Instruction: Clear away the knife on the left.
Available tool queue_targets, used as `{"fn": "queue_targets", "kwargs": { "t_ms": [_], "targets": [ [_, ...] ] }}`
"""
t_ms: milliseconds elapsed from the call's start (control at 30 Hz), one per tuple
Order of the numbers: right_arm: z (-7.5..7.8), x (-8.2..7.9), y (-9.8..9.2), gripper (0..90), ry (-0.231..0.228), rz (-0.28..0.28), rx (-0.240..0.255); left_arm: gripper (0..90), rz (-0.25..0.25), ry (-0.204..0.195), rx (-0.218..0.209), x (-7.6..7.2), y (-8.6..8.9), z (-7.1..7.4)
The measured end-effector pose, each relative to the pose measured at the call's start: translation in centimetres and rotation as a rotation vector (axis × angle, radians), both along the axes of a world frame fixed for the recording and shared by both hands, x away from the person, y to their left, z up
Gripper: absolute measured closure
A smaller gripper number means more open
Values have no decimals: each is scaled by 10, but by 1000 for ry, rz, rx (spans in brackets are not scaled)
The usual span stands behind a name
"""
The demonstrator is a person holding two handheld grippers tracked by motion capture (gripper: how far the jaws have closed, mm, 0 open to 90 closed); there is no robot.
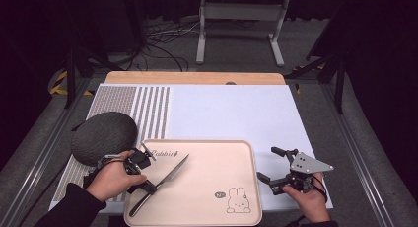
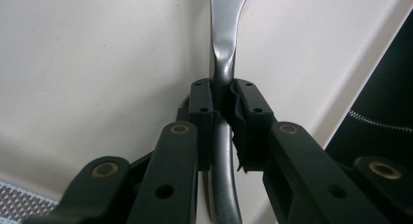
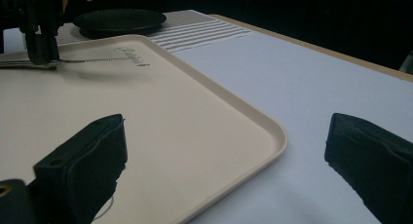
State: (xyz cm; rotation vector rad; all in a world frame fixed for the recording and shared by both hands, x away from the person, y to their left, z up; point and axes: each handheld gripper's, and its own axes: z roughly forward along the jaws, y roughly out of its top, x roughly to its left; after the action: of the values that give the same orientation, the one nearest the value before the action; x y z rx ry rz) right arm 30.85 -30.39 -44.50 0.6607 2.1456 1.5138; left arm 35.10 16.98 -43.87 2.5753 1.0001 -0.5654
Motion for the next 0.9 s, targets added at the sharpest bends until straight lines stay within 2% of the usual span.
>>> {"fn": "queue_targets", "kwargs": {
  "t_ms": [900],
  "targets": [
    [0, 0, 2, 25, 6, 14, 2, 797, 21, 10, 9, 1, 1, -6]
  ]
}}
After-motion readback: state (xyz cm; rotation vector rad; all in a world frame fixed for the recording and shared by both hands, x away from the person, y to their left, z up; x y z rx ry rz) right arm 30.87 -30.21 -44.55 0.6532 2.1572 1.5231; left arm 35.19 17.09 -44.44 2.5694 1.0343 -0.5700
